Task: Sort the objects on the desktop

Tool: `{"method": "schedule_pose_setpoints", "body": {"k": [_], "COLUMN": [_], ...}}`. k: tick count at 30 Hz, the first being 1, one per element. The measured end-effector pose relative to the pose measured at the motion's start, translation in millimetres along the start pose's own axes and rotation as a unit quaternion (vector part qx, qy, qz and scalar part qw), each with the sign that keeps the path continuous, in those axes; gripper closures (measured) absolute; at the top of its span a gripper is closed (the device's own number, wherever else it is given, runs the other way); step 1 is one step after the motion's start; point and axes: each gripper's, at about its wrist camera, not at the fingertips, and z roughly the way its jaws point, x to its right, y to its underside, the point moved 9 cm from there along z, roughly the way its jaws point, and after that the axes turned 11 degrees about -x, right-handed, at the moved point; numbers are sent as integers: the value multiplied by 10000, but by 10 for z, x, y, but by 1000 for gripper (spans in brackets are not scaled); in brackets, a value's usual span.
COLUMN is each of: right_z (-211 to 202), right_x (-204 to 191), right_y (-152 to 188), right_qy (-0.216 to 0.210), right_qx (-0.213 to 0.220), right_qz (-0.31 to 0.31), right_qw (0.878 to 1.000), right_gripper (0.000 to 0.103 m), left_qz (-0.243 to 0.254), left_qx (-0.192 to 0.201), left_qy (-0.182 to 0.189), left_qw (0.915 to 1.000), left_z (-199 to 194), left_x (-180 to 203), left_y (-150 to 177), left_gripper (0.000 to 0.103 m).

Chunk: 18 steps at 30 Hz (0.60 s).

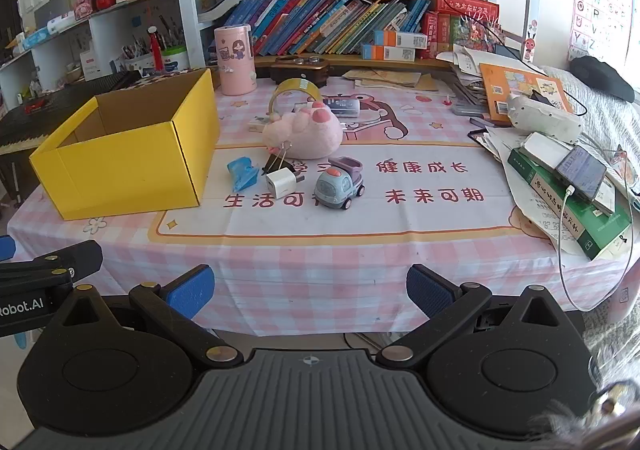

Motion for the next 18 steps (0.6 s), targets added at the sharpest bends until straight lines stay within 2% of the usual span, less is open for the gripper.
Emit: {"method": "schedule_pose_setpoints", "body": {"k": [5,18], "right_z": [61,8], "right_x": [-174,-162], "right_y": [-34,-48], "right_qy": [8,-72], "right_qx": [19,2], "right_qz": [-10,-2], "right_qw": [10000,10000], "right_gripper": [0,0], "left_qz": [4,-40], "left_qx": [-41,-67], "left_qy": [-41,-69], "left_qw": [10000,9999], "left_z": [18,36], "left_x": [-9,-42], "left_y": [7,4], "left_gripper": [0,0]}}
